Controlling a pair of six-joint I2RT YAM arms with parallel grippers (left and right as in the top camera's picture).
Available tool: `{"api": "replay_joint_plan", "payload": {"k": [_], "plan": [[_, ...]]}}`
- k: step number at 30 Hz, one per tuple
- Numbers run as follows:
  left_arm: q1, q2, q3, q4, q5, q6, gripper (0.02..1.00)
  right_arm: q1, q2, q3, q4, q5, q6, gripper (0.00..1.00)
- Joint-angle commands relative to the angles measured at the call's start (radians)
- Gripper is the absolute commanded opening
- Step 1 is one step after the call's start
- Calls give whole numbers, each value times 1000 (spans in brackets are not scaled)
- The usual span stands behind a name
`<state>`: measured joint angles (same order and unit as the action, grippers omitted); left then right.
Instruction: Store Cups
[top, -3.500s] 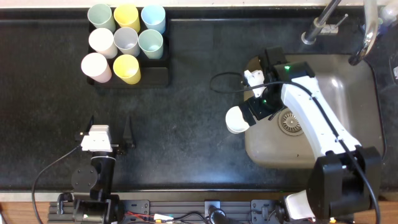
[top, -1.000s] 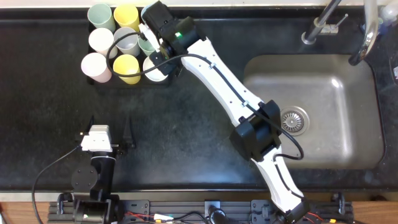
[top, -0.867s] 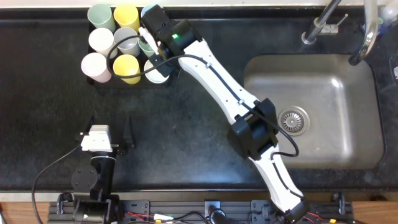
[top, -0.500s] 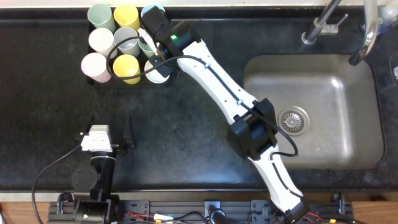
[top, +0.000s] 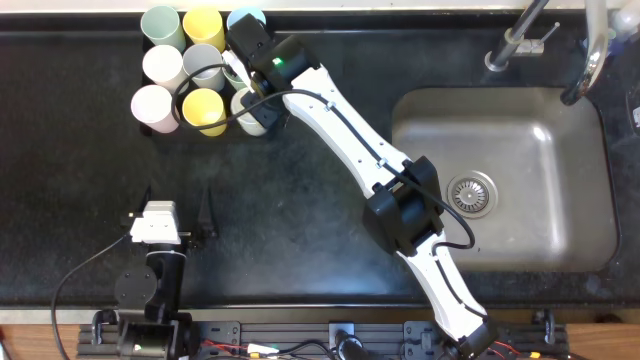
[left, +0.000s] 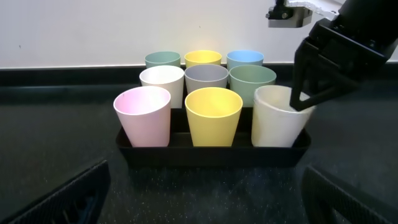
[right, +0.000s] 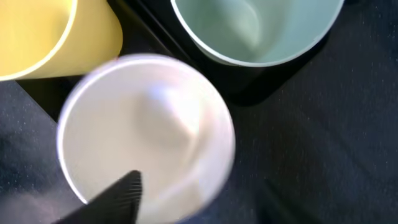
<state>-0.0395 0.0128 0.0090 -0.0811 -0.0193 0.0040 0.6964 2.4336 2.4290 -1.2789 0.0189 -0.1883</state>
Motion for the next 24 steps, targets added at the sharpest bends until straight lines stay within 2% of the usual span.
{"api": "replay_joint_plan", "payload": {"k": [1,3,4,5,10,15,20,24], "plan": [[-4,-10,-1,-2,-8,19,998,11,10,29,5,8,-3,663],[-4,-10,-1,-2,-8,19,998,10,10,29,7,8,-3,768],[-4,-10,-1,-1,-8,19,998,10,10,29,12,8,-3,917],[-4,-10,-1,-1,-8,19,998,10,10,29,16,8,-3,998],[-4,-10,-1,-1,-8,19,998,5,2,50,31,25,12,998],[-4,-10,-1,-2,-8,19,998,-19,-10,175,18,91,51,998],[-4,-10,-1,-1,-8,19,998,-87,-53,349,-45,105,63,998],[-4,-10,-1,-1,-8,19,998,-183,-124,455,-197,100,100,998]]}}
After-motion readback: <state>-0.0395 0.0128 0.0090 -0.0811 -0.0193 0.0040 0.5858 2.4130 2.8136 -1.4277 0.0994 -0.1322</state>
